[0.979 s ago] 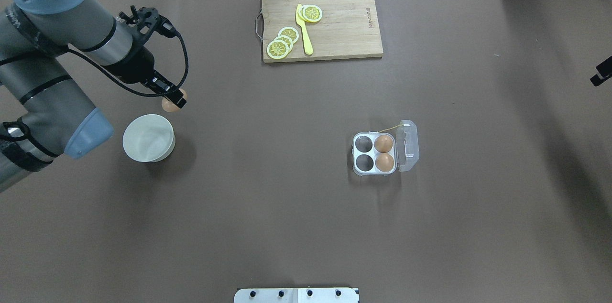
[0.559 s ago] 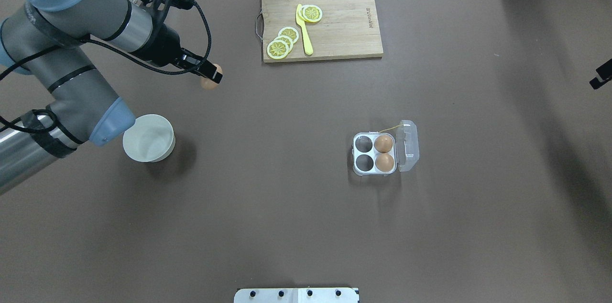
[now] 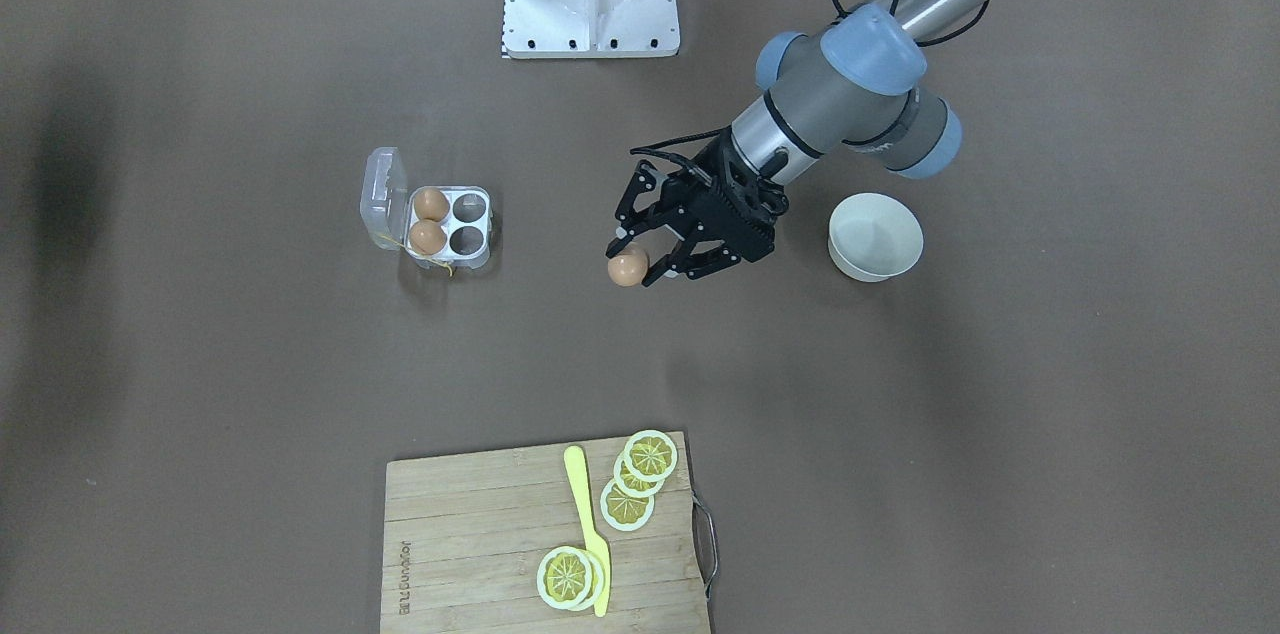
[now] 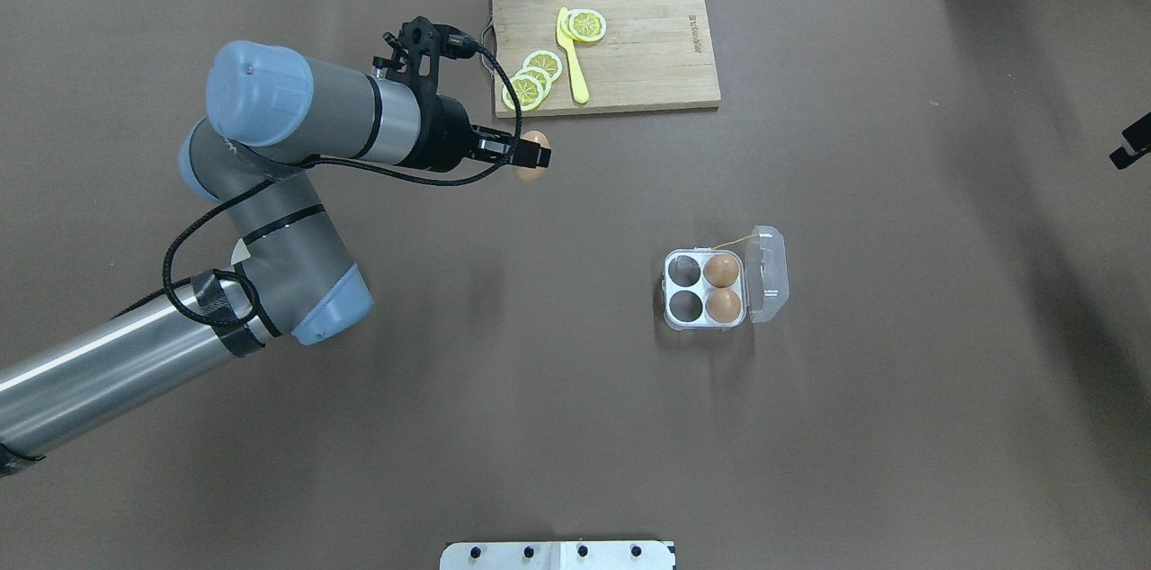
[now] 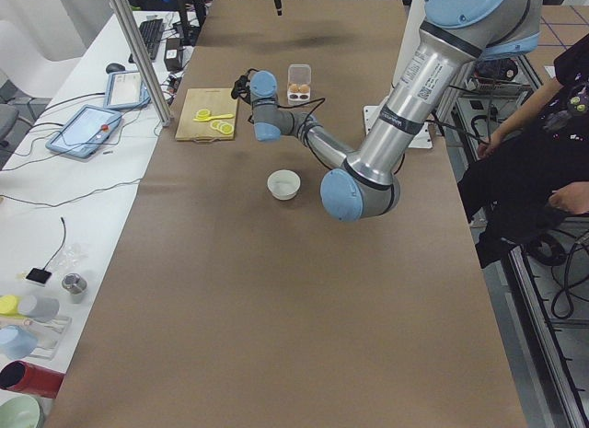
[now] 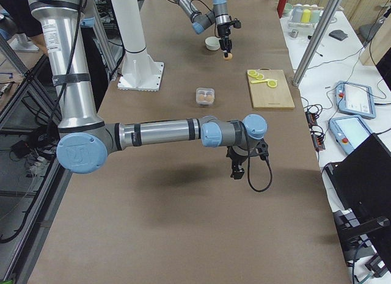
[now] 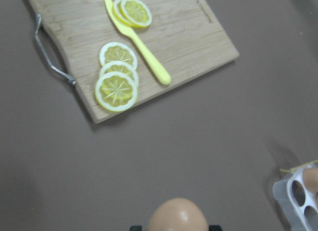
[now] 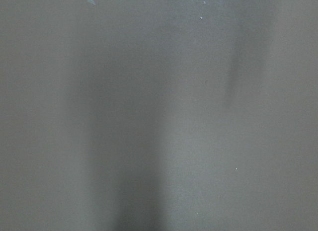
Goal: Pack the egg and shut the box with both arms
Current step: 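Lift the egg with the left gripper and carry it to the egg box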
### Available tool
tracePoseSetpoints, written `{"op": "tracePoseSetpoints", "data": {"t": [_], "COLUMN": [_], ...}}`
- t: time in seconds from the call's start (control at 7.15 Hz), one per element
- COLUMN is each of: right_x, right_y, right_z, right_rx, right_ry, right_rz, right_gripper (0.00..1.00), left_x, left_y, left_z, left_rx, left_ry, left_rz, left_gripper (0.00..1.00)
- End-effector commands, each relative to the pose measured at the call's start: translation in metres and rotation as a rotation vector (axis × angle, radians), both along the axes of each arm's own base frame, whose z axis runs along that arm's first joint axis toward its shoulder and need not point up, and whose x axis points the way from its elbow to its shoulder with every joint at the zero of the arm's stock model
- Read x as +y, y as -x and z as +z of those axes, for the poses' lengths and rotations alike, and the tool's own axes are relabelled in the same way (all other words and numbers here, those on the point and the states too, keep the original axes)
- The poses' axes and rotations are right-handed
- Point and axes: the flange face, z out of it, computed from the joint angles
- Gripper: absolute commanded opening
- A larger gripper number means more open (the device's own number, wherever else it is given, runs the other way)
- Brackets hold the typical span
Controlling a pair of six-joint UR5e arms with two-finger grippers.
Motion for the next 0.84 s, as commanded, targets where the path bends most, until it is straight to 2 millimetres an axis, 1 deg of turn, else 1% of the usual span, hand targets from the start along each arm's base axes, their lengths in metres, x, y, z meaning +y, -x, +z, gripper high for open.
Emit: {"op": "tracePoseSetpoints", "data": {"t": [0.0,0.14,0.42,0.56,0.7], "right_x": [0.001,0.002,0.009,0.010,0.010], "right_y": [-0.001,-0.001,-0.002,-0.002,-0.002], "right_z": [0.002,0.003,0.011,0.014,0.019], "right_rx": [0.001,0.000,0.002,0.004,0.006], "right_ry": [0.001,0.004,0.011,0.017,0.024], "right_rz": [0.000,-0.001,-0.002,-0.003,-0.003], "right_gripper": [1.00,1.00,1.00,1.00,1.00], "left_x": [0.054,0.070,0.122,0.134,0.144], "left_y": [-0.051,-0.065,-0.103,-0.115,-0.127], "left_z": [-0.029,-0.048,-0.069,-0.079,-0.074], "left_rx": [0.103,0.135,0.192,0.203,0.190], "left_ry": [-0.017,-0.010,-0.004,-0.002,0.003], "left_rz": [-0.057,-0.063,-0.097,-0.096,-0.095], "left_gripper": [0.37,0.37,0.37,0.37,0.37]}}
